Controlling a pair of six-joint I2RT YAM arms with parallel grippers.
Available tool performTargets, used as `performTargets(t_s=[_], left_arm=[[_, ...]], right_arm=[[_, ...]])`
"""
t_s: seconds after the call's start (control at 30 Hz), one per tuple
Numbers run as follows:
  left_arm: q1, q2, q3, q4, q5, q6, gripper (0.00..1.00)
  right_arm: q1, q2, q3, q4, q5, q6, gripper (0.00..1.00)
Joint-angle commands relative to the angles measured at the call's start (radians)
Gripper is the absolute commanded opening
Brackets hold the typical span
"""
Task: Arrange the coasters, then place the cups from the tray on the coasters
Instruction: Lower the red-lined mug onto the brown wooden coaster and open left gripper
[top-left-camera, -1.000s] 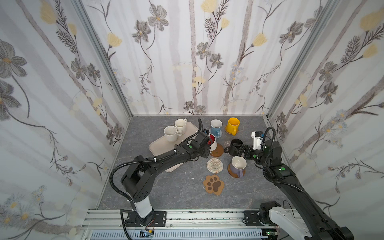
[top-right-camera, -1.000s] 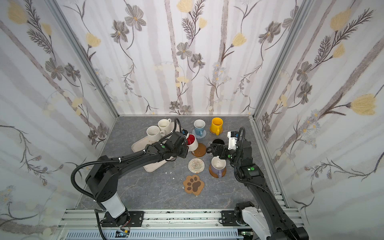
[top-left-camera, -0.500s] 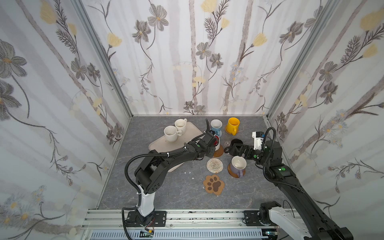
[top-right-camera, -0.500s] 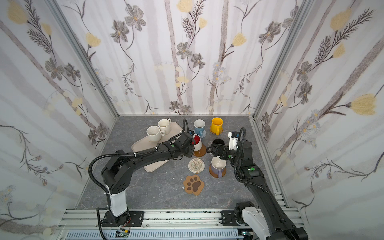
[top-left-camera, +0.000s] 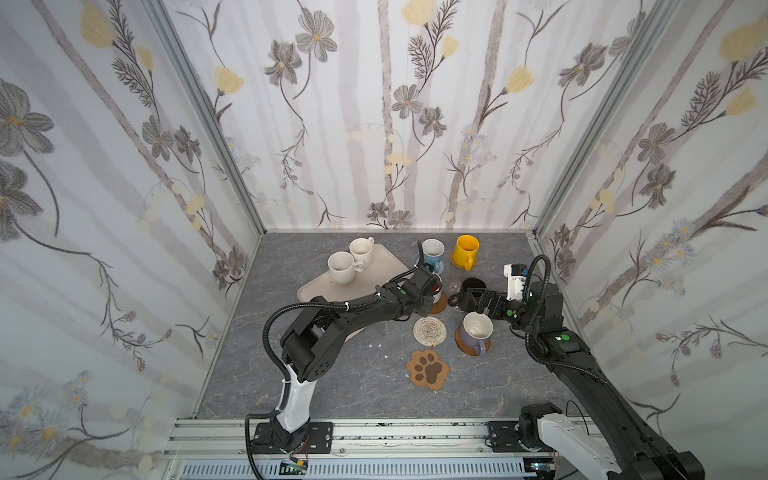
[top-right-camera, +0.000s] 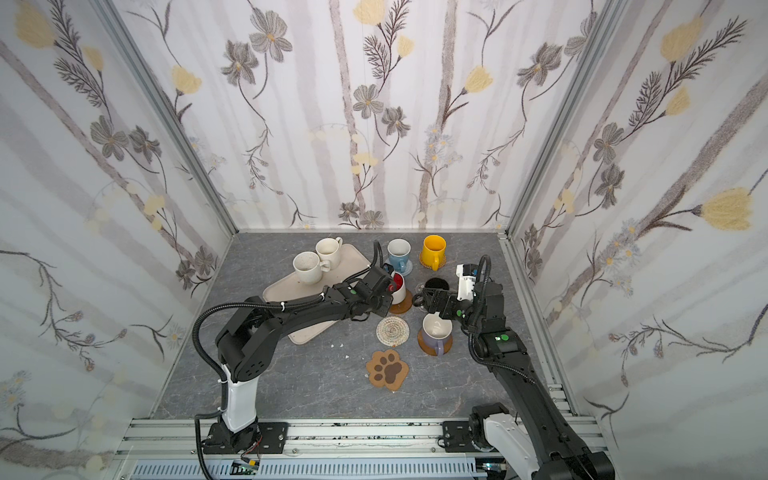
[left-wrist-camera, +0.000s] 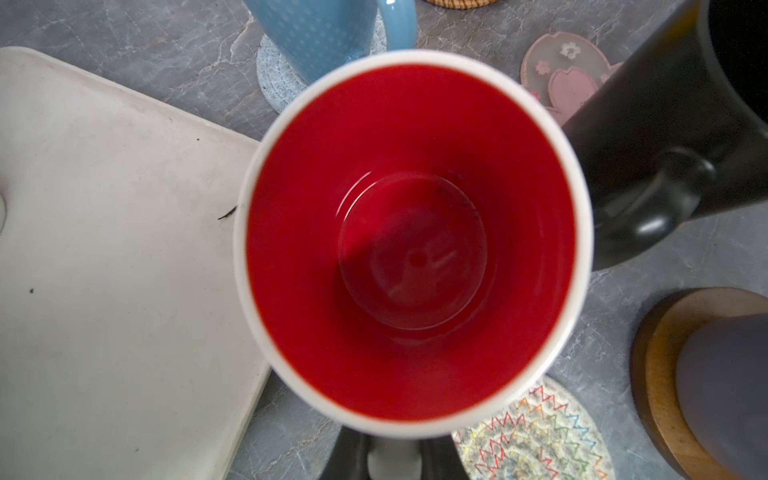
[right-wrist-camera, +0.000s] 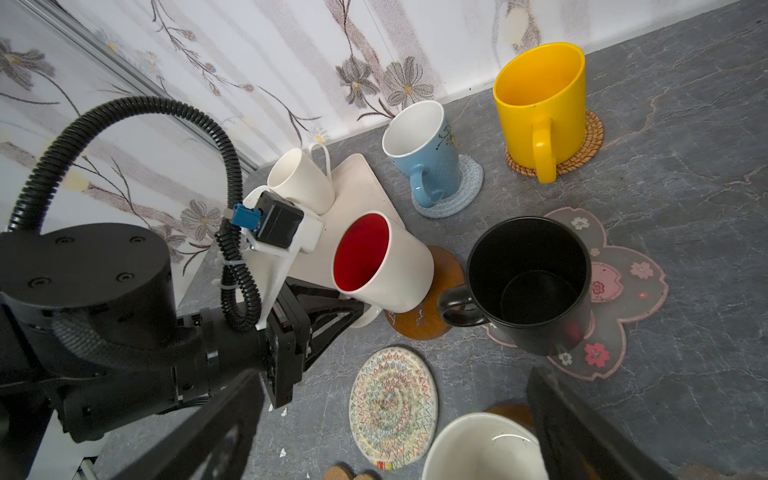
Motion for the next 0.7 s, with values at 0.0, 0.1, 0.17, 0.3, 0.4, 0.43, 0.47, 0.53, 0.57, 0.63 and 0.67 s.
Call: performTargets(t_s=[0.0,0.1,0.17,0.3,0.4,0.43,0.47,0.53,0.57,0.63,0.67], left_arm=[[-0.005,0.001,0.017,0.055,-0.031,0.008,0.02],[-0.006,0.008,0.023,0.054,-0.027,0.009,0.07],[-0.006,0.013,0.027,0.053,-0.027,0.010,0.09],[-0.007,0.020,0.028,0.051,-0.027,0.011,0.14],[-0.008,0.020,0.027,0.048,-0.033,0.012,0.19],[-0.008,0.019,0.027,0.047,-0.033,0.013,0.20],[-0.010,0.019,0.027,0.046,-0.033,0.013,0.21],[-0.009,0.020,0.031,0.044,-0.028,0.015,0.29],[-0.010,0.020,0.033,0.042,-0.027,0.016,0.31],[-0.010,0.022,0.037,0.038,-0.027,0.012,0.35],[-0.010,0.023,0.039,0.036,-0.026,0.012,0.37]], right_arm=[[-0.001,0.002,-0.001,0.047,-0.018,-0.001,1.00],[-0.002,0.002,-0.004,0.050,-0.020,0.000,1.00],[-0.002,0.002,-0.004,0.051,-0.022,0.000,1.00],[-0.003,0.000,-0.004,0.050,-0.024,0.000,1.00],[-0.004,-0.001,-0.005,0.053,-0.026,0.001,1.00],[-0.004,-0.002,-0.006,0.053,-0.027,0.001,1.00],[-0.004,-0.002,-0.005,0.053,-0.027,0.002,1.00],[-0.004,-0.003,-0.005,0.055,-0.028,0.002,1.00],[-0.004,-0.004,-0.005,0.055,-0.028,0.002,1.00],[-0.005,-0.004,-0.005,0.055,-0.029,0.002,1.00],[-0.005,-0.005,-0.006,0.055,-0.029,0.002,1.00]])
